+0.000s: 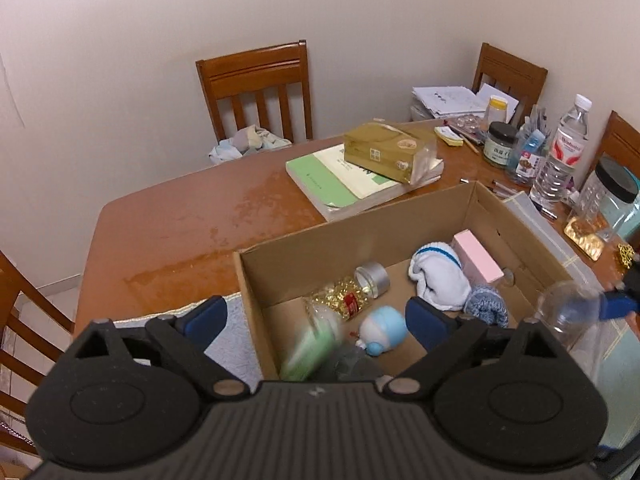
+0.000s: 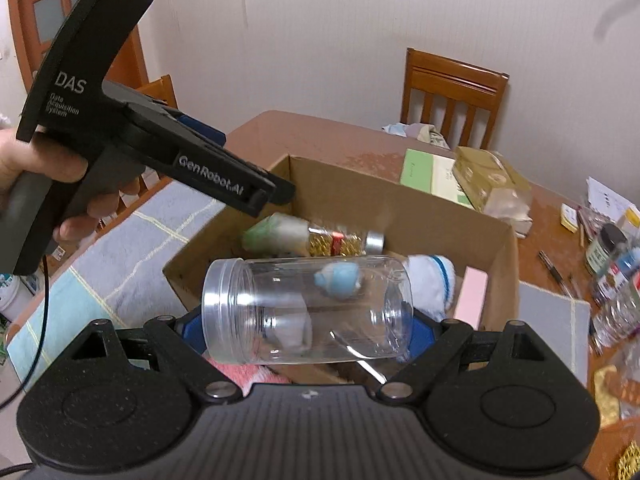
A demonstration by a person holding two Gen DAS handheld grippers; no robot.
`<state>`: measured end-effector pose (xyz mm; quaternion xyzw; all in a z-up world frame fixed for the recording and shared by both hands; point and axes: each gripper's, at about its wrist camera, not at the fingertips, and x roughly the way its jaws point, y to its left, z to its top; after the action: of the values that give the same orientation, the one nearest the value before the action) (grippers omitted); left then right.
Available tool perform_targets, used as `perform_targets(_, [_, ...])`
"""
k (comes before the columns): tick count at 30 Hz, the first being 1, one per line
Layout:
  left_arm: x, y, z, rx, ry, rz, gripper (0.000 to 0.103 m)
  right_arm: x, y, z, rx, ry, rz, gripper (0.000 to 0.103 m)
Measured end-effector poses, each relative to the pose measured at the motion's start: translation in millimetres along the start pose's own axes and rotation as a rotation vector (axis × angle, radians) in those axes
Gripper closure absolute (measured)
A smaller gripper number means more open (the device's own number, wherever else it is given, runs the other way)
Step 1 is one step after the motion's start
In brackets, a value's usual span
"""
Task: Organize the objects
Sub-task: 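Carry the tissue pack and clear jar into the box and release both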
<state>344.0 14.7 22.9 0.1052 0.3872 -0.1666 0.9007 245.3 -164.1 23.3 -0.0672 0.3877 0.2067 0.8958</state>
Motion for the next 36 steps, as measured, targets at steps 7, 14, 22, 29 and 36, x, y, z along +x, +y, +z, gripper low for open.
perform_targets(7, [-10,6,-10,0.020,-0.018,0.040,0.005,18,4,19,-0.026,-0.020,0.028,0.004])
perform_targets(14, [-18,15,-12,0.018,-0.017,0.070,0.005,30,10,26,-0.058,-0.031,-0.005,0.000])
perform_targets(22, [-29,15,-21,-0.005,-0.017,0.071,0.005,20,12,15,-0.057,-0.007,-0.030,0.000])
perform_targets(29, [-50,-1,-39,-0.014,-0.034,0.058,0.005,1,10,-6,-0.045,0.000,-0.068,0.000])
perform_targets(36, [-62,-23,-68,-0.016,-0.027,0.014,0.005,-18,7,-44,-0.015,0.010,-0.121,0.000])
